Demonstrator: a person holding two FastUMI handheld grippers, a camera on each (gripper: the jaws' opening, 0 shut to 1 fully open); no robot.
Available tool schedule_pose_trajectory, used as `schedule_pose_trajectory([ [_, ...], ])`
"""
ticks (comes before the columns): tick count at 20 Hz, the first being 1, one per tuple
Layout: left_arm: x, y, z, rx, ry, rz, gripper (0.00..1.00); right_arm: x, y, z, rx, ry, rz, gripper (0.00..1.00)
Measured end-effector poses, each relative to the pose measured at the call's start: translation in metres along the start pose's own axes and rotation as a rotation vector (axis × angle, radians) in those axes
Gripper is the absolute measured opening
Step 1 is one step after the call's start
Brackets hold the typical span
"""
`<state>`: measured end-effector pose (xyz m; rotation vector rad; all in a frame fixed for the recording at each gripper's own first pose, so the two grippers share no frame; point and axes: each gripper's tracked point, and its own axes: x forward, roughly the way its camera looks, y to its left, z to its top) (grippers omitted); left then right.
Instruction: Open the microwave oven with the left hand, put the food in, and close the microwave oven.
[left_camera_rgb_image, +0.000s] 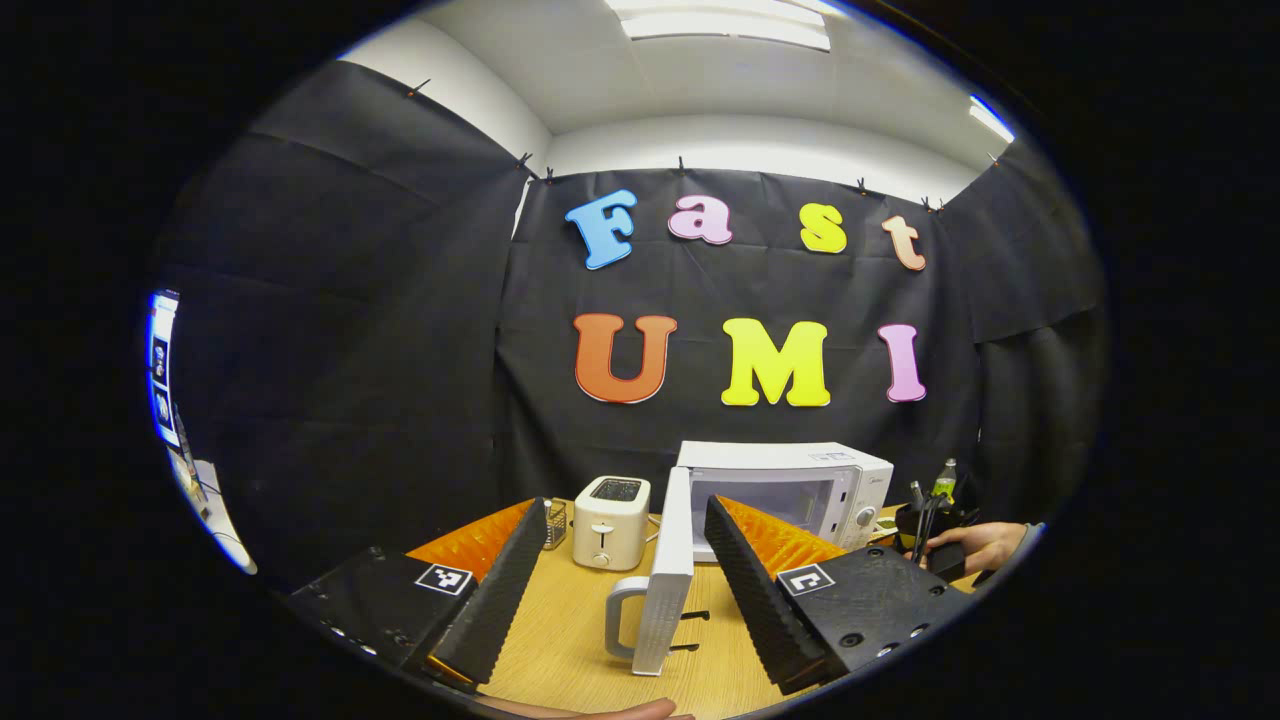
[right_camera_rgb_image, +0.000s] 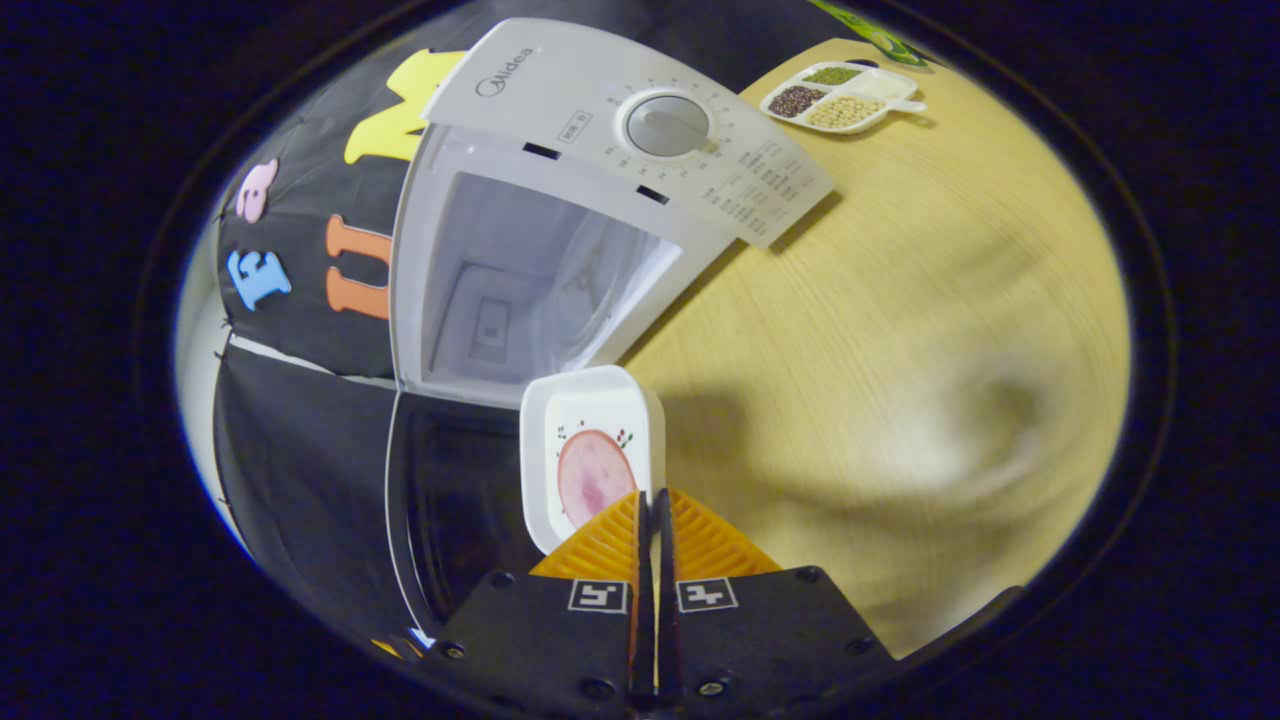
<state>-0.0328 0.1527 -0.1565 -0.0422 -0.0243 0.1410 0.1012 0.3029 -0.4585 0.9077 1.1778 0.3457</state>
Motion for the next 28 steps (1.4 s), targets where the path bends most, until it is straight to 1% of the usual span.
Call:
schedule_pose_trajectory([
  [3,-0.001,0.011,-0.001,-0.005,-0.006,0.013,0.94,0.025,0.017,0.018,0.061,-0.126,0.028,0.06],
  [6,-0.002,0.009,-0.004,0.009,-0.003,0.009,0.94,0.052,0.032,0.037,0.201,-0.230,0.059,0.05],
  [9,-0.002,0.013,0.001,0.026,-0.038,0.025,0.94,0.078,0.038,0.057,0.328,-0.341,0.092,0.05],
  [11,-0.001,0.016,0.002,0.030,-0.054,0.039,0.94,0.093,0.040,0.072,0.386,-0.435,0.112,0.05],
  [12,-0.002,0.017,0.000,0.027,-0.048,0.043,0.94,0.099,0.040,0.080,0.395,-0.493,0.112,0.05],
  [14,0.000,0.017,-0.007,0.020,-0.026,0.044,0.94,0.110,0.040,0.096,0.392,-0.596,0.112,0.05],
  [15,0.002,0.019,-0.011,0.017,-0.018,0.056,0.94,0.114,0.041,0.100,0.397,-0.625,0.119,0.05],
  [16,0.003,0.021,-0.014,0.015,-0.011,0.063,0.94,0.116,0.045,0.105,0.403,-0.661,0.132,0.00],
  [17,0.004,0.020,-0.021,0.015,0.004,0.064,0.94,0.120,0.049,0.109,0.379,-0.685,0.138,0.05],
  [19,0.005,0.021,-0.028,0.027,0.020,0.072,0.93,0.129,0.063,0.113,0.293,-0.702,0.150,0.06],
  [20,0.007,0.021,-0.029,0.034,0.020,0.077,0.93,0.133,0.068,0.114,0.274,-0.709,0.155,0.06],
  [21,0.006,0.022,-0.026,0.036,0.009,0.081,0.93,0.136,0.072,0.118,0.262,-0.717,0.171,0.15],
  [22,0.006,0.022,-0.021,0.031,-0.008,0.083,0.93,0.136,0.073,0.120,0.260,-0.737,0.183,0.08],
  [23,0.005,0.019,-0.017,0.021,-0.025,0.074,0.93,0.138,0.077,0.124,0.223,-0.746,0.195,0.10],
  [24,0.005,0.016,-0.015,0.009,-0.044,0.063,0.93,0.138,0.078,0.125,0.179,-0.759,0.199,0.01],
  [25,0.005,0.014,-0.011,-0.002,-0.057,0.052,0.93,0.141,0.075,0.120,0.139,-0.754,0.177,0.17],
  [26,0.005,0.013,-0.009,-0.009,-0.068,0.047,0.93,0.145,0.075,0.120,0.127,-0.743,0.181,0.32],
  [27,0.006,0.011,-0.007,-0.012,-0.072,0.043,0.93,0.141,0.078,0.118,0.120,-0.746,0.208,0.64],
  [28,0.006,0.012,-0.007,-0.009,-0.072,0.046,0.93,0.138,0.081,0.118,0.104,-0.742,0.223,0.69],
])
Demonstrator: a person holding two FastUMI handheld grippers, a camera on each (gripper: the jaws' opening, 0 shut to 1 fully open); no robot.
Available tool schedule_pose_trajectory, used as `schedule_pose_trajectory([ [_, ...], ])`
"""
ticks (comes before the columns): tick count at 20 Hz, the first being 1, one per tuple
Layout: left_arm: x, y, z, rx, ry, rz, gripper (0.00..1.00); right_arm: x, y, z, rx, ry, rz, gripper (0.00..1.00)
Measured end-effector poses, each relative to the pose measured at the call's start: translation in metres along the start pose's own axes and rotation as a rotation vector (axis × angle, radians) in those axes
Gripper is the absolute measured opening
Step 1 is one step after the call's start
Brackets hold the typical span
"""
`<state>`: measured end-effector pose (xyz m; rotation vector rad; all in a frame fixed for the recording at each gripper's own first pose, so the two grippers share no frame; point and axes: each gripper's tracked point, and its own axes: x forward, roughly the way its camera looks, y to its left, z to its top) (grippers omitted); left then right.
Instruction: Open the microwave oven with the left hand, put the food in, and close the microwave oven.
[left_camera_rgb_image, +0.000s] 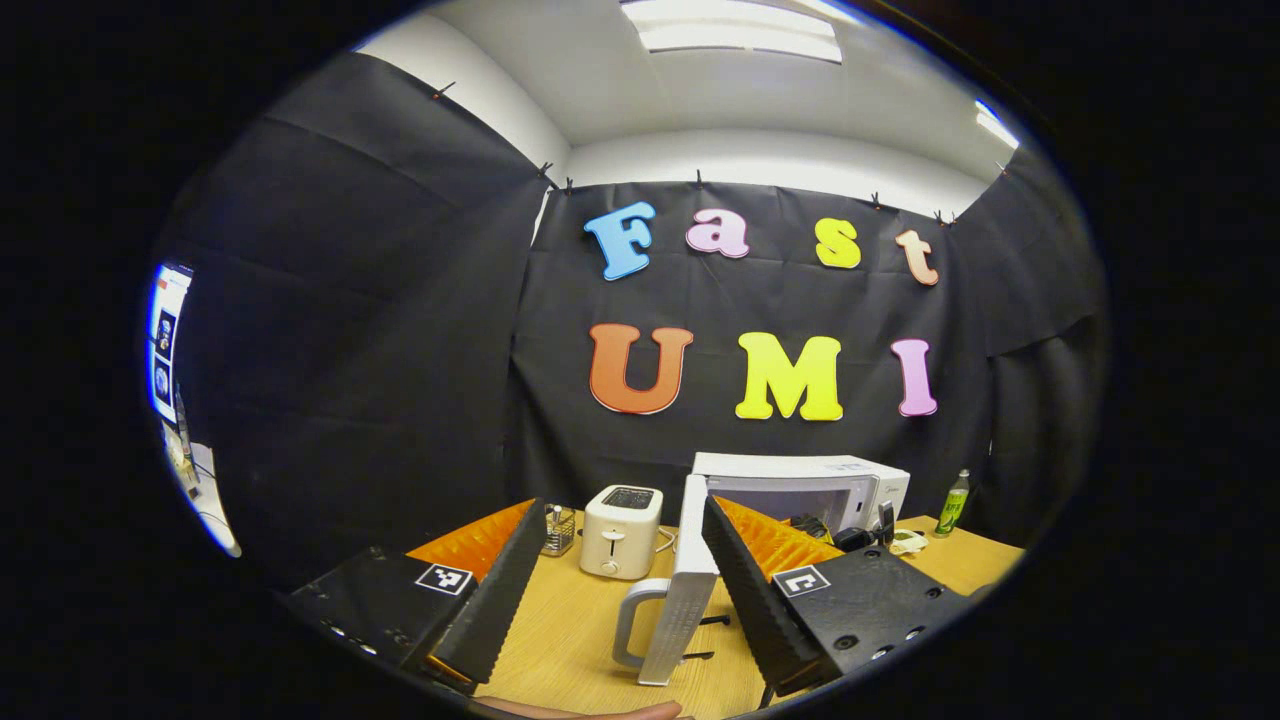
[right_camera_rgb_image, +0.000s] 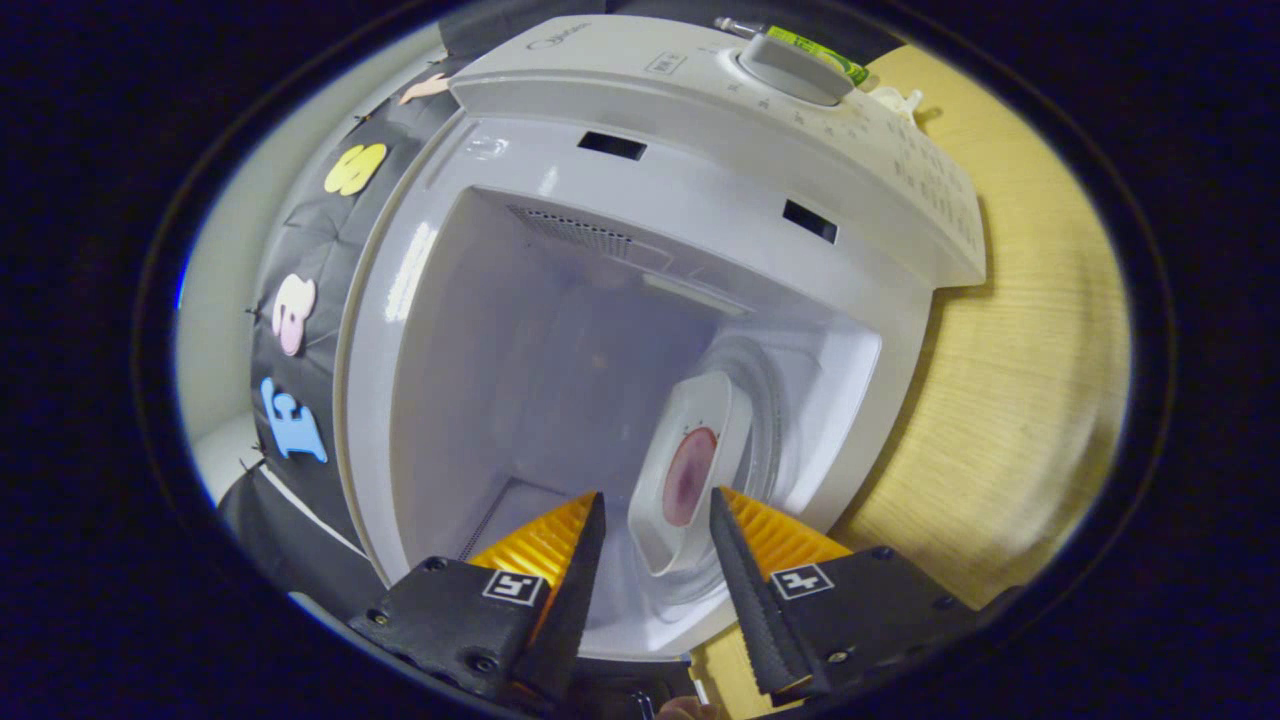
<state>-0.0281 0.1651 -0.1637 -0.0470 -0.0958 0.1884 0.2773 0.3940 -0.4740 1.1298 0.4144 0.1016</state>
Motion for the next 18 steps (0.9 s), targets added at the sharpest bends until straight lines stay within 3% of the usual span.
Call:
schedule_pose_trajectory([
  [1,0.000,0.002,0.000,0.003,0.001,0.004,0.93,-0.003,0.004,0.001,-0.025,0.003,0.012,0.84],
  [2,-0.001,0.003,0.000,0.005,0.001,0.005,0.93,-0.005,0.002,0.002,-0.064,0.007,-0.003,0.81],
  [3,-0.002,0.003,0.001,0.009,0.004,0.008,0.93,-0.010,-0.002,0.003,-0.097,0.011,-0.016,0.99],
  [4,-0.005,0.004,0.000,0.015,0.009,0.007,0.93,-0.015,-0.004,0.003,-0.109,0.017,-0.016,0.87],
  [6,-0.009,0.010,-0.001,0.031,0.017,0.017,0.93,-0.025,-0.011,-0.001,-0.141,0.062,-0.033,0.87],
  [7,-0.008,0.013,0.000,0.035,0.018,0.024,0.93,-0.032,-0.013,-0.001,-0.181,0.081,-0.037,0.99],
  [12,-0.011,0.029,-0.001,0.055,0.029,0.047,0.92,-0.068,-0.003,0.022,-0.506,0.071,-0.010,0.99],
  [15,-0.008,0.038,0.000,0.090,0.028,0.057,0.91,-0.104,0.015,0.046,-0.587,0.036,0.057,0.99],
  [16,-0.007,0.040,-0.002,0.095,0.027,0.062,0.78,-0.118,0.019,0.057,-0.631,0.032,0.069,0.99],
  [17,-0.006,0.043,-0.005,0.091,0.028,0.070,0.73,-0.130,0.023,0.066,-0.674,0.026,0.078,0.99],
  [18,-0.005,0.045,-0.008,0.081,0.033,0.079,0.77,-0.144,0.024,0.076,-0.721,0.025,0.081,1.00],
])
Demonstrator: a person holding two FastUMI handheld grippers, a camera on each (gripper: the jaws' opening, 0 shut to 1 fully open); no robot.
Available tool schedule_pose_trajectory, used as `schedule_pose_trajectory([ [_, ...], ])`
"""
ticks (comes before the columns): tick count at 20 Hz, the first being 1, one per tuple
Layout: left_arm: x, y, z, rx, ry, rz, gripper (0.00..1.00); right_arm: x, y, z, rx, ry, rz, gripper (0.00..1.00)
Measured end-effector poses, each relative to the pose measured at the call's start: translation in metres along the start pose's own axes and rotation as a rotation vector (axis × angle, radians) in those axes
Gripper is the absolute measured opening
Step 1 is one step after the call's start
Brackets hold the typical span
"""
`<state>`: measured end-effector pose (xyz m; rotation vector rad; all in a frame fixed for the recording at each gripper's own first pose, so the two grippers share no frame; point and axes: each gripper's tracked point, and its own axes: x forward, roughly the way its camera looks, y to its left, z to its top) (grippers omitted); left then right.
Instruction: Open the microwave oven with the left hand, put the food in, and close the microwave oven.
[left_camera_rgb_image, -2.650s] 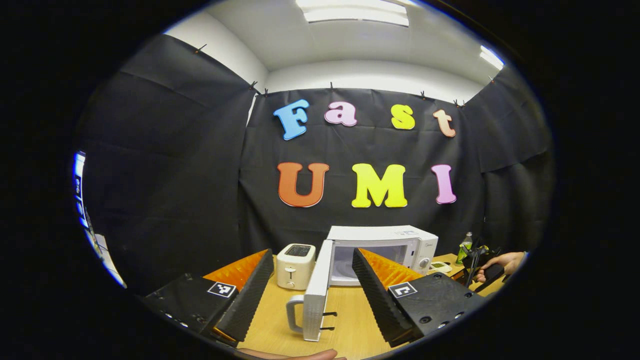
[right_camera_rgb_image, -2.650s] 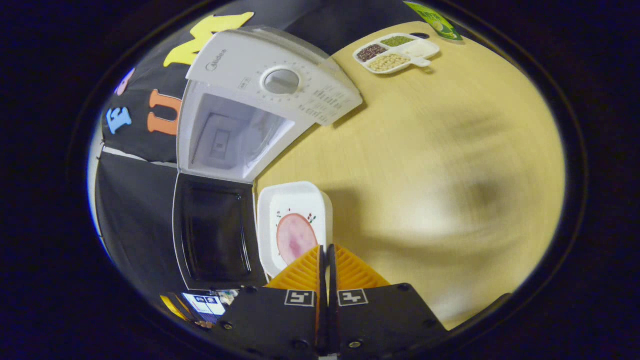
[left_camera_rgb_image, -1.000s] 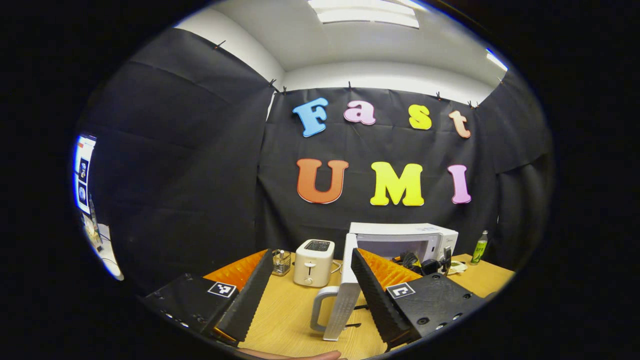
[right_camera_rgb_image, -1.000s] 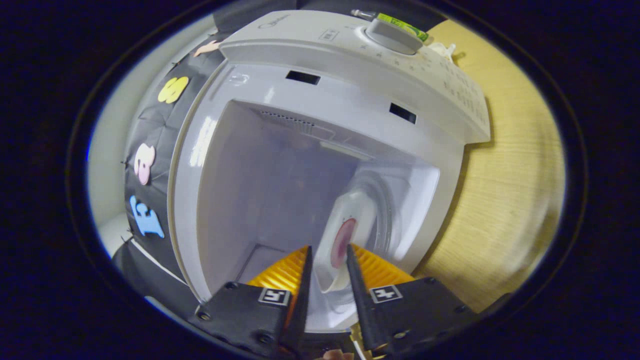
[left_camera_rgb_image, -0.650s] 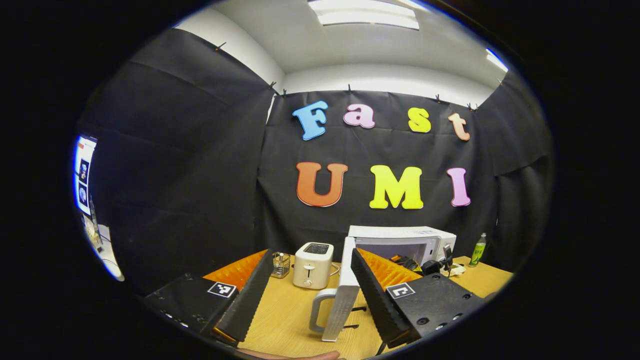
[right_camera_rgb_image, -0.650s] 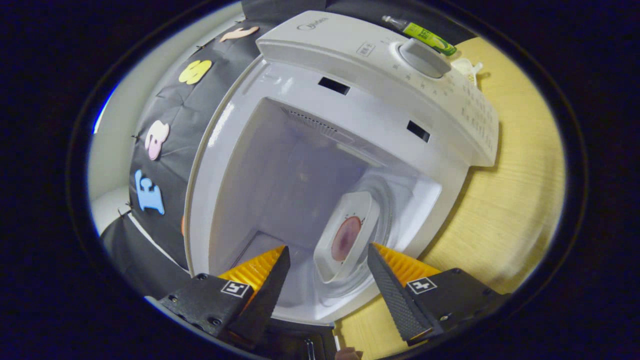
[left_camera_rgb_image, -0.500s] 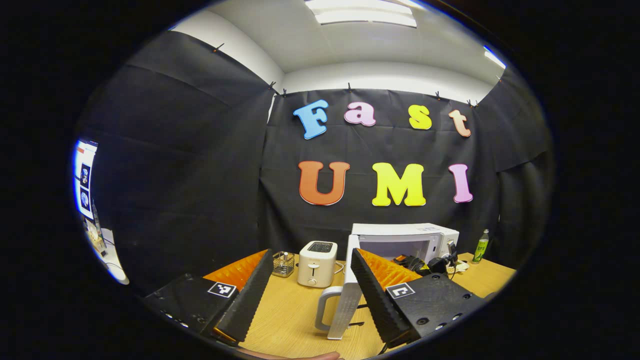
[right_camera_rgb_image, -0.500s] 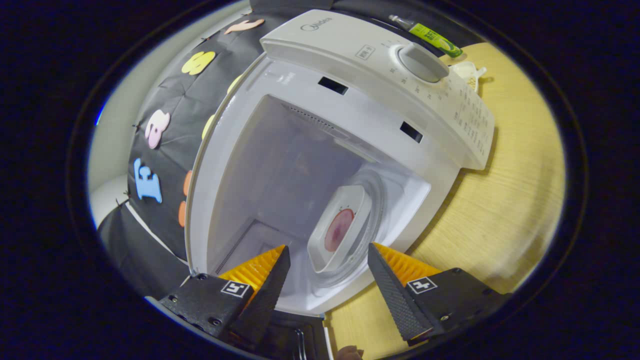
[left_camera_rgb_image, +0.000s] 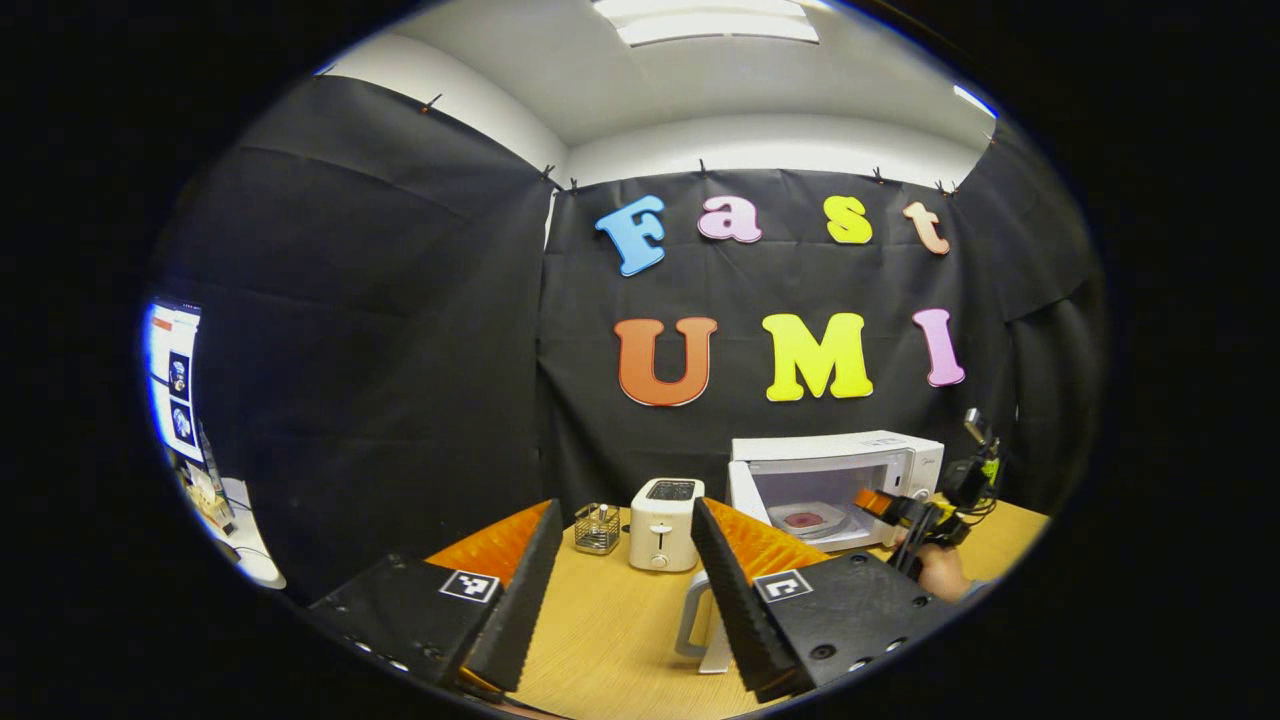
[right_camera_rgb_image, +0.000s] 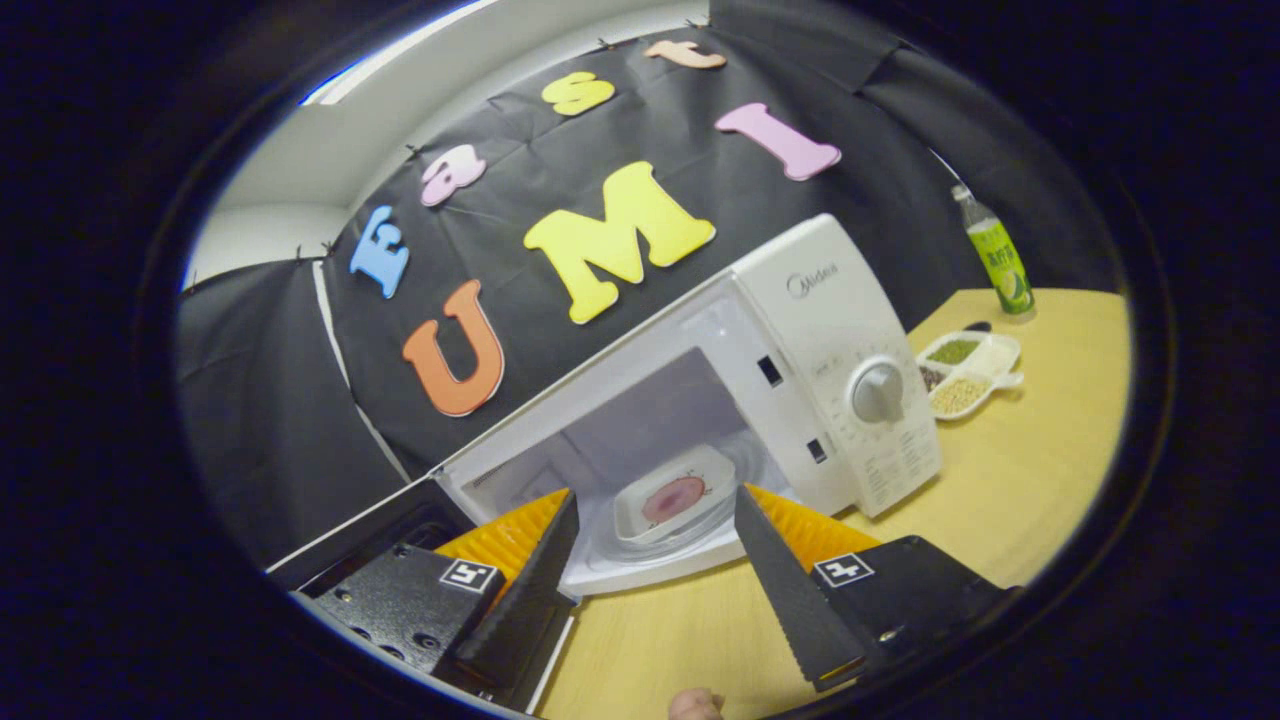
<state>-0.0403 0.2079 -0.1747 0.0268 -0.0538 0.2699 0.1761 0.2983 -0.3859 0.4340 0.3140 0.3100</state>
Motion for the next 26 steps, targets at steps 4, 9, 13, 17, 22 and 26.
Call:
schedule_pose_trajectory([
  [4,0.010,0.004,-0.018,-0.018,0.023,0.003,0.23,-0.059,-0.018,0.039,-0.141,-0.040,-0.002,1.00],
  [9,0.030,0.001,-0.049,0.034,0.052,-0.052,0.05,-0.148,-0.024,0.087,-0.260,-0.092,0.026,0.99],
  [13,0.030,-0.013,-0.084,0.021,0.127,-0.139,0.00,-0.208,-0.037,0.128,-0.329,-0.145,-0.027,0.99],
  [17,0.034,-0.028,-0.123,-0.015,0.215,-0.209,0.00,-0.255,-0.038,0.164,-0.343,-0.170,-0.047,0.99],
  [22,0.029,-0.045,-0.149,-0.032,0.271,-0.272,0.00,-0.291,-0.051,0.192,-0.291,-0.167,-0.081,0.99],
  [26,0.025,-0.063,-0.144,-0.039,0.244,-0.333,0.00,-0.306,-0.070,0.205,-0.285,-0.166,-0.125,0.99],
])
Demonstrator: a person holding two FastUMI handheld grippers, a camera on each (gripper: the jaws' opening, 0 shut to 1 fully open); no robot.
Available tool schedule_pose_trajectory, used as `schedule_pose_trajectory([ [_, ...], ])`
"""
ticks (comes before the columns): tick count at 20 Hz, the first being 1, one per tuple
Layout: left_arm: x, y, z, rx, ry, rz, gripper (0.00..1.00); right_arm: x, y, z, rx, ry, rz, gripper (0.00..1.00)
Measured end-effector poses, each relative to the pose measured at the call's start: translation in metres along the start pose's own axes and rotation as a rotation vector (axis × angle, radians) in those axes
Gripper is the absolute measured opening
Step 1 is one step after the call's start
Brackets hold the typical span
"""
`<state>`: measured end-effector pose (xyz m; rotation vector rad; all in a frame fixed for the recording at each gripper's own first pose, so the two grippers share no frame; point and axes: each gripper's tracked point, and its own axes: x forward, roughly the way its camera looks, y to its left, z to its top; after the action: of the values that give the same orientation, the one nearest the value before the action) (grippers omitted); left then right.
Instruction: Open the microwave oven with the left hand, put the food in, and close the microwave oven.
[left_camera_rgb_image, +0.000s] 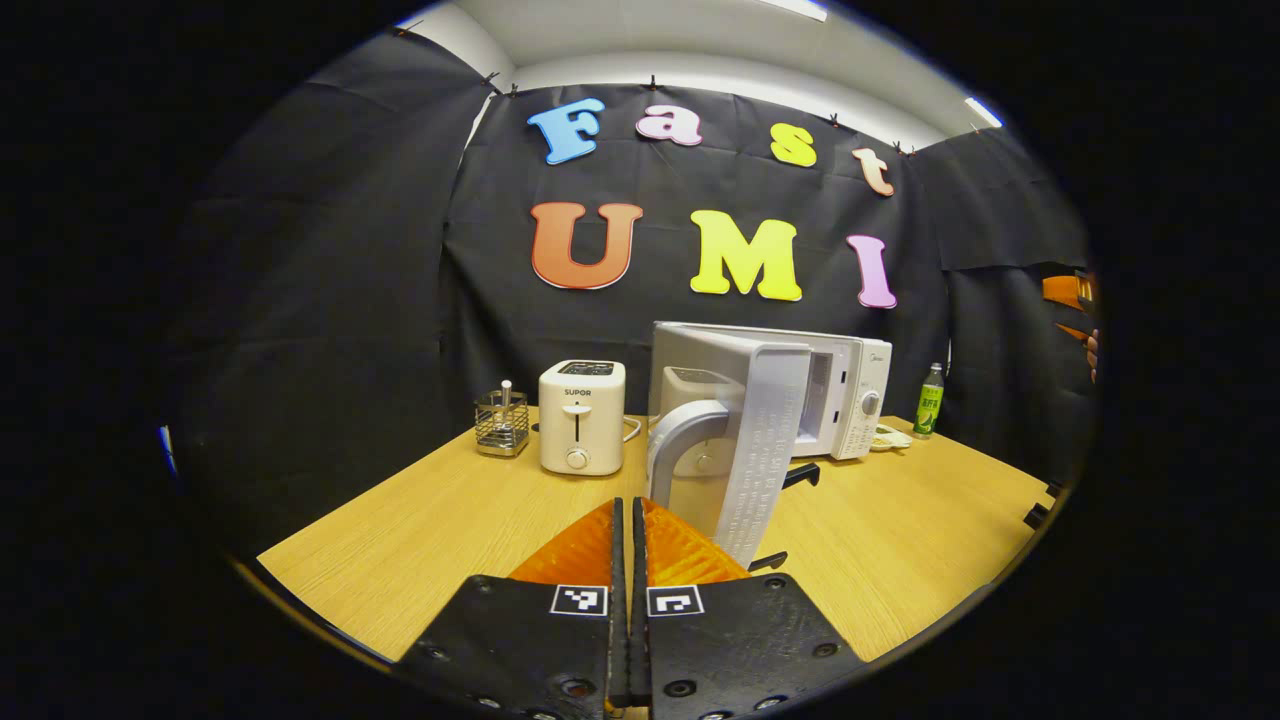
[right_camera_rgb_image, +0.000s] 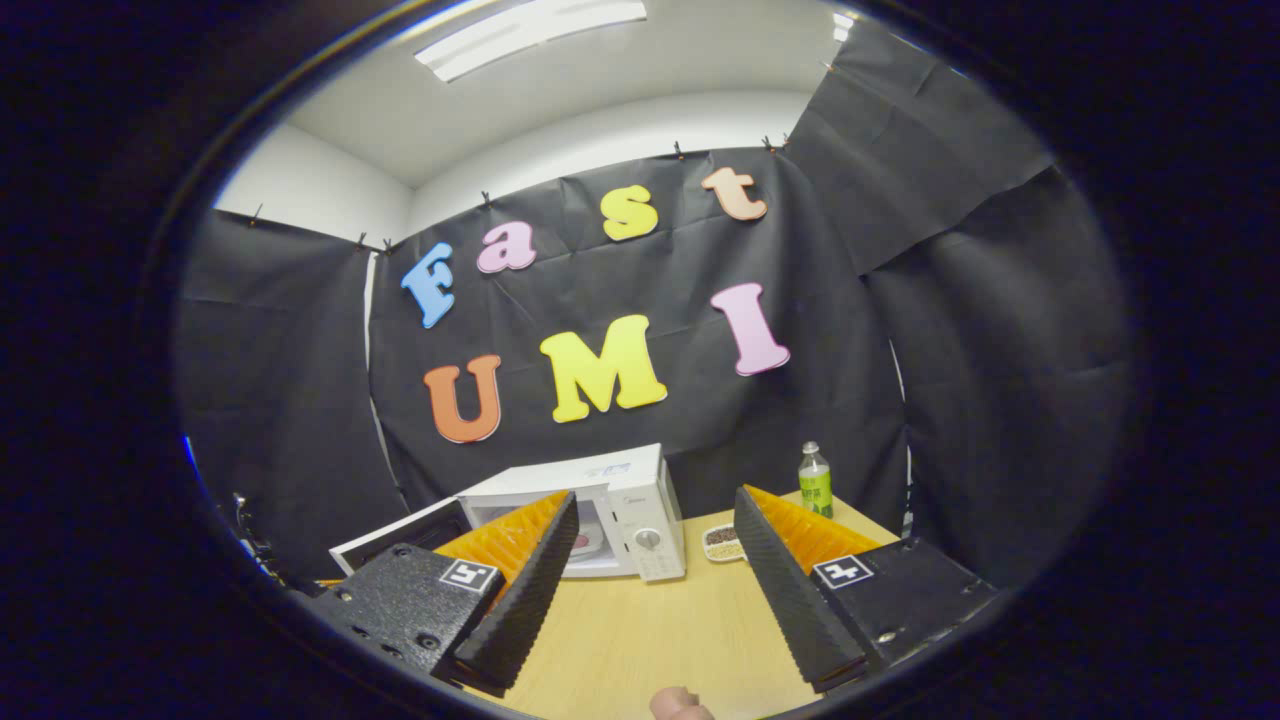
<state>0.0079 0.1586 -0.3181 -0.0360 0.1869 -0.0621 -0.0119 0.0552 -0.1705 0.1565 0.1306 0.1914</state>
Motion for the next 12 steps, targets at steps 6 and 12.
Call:
schedule_pose_trajectory([
  [6,0.020,-0.057,0.004,0.027,-0.019,-0.192,0.00,-0.018,-0.013,0.020,-0.017,-0.037,0.000,0.89],
  [12,0.048,-0.123,0.015,0.023,-0.044,-0.395,0.00,-0.031,-0.013,0.027,-0.026,-0.053,0.034,0.89],
])
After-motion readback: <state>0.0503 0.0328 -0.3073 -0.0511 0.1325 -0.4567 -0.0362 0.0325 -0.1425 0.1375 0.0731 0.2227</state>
